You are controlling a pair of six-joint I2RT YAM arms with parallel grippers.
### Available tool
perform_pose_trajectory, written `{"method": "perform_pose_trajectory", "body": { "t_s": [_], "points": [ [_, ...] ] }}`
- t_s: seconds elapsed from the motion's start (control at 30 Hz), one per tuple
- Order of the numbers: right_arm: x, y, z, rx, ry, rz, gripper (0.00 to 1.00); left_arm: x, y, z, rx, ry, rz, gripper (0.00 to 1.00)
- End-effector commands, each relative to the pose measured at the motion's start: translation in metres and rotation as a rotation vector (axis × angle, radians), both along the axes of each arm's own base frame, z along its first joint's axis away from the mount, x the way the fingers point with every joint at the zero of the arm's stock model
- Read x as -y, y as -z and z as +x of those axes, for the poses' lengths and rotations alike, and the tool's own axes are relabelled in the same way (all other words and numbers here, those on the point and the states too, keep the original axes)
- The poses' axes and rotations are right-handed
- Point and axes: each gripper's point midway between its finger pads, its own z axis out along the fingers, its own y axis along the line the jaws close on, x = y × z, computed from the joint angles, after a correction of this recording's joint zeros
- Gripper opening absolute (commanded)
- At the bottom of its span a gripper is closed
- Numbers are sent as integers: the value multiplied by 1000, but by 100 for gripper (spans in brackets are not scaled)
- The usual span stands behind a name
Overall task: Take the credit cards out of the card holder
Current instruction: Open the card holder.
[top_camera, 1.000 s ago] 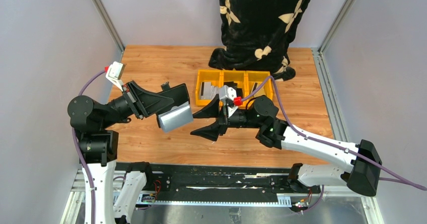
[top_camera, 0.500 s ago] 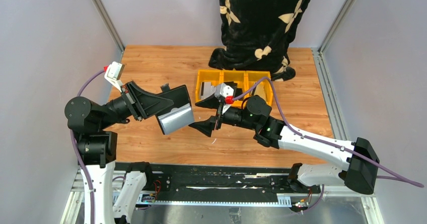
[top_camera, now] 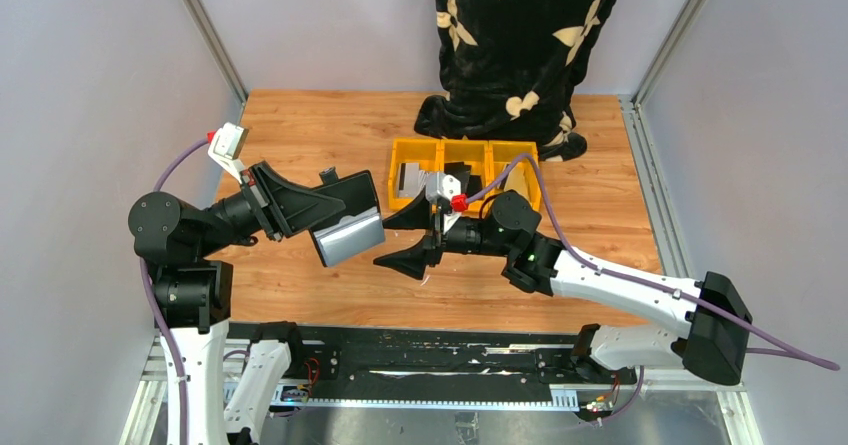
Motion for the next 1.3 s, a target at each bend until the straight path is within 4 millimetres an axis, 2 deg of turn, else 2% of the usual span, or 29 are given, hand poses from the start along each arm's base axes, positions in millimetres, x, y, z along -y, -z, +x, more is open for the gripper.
{"method": "perform_pose_trajectory", "body": {
  "t_s": [0.0,0.17,0.37,0.6,0.87,1.1,1.27],
  "points": [
    [-5,-13,-2,13,-6,34,65,2,-12,-13,31,25,3,0],
    [-4,-19,8,11,46,54,53,2,-15,-15,37,24,1,0],
    [-5,-32,0,12,1,82,56,2,-16,-15,37,23,0,0],
    [-7,-34,-12,16,-75,75,58,2,-17,-16,40,23,0,0],
    [-8,-37,-4,24,-38,77,42,2,-21,-17,44,24,-1,0],
    [-9,-33,0,12,-15,90,44,2,-24,-17,46,22,-4,0],
    [-7,-46,6,-4,26,147,40,2,-24,-18,46,25,-3,0]
  ]
}}
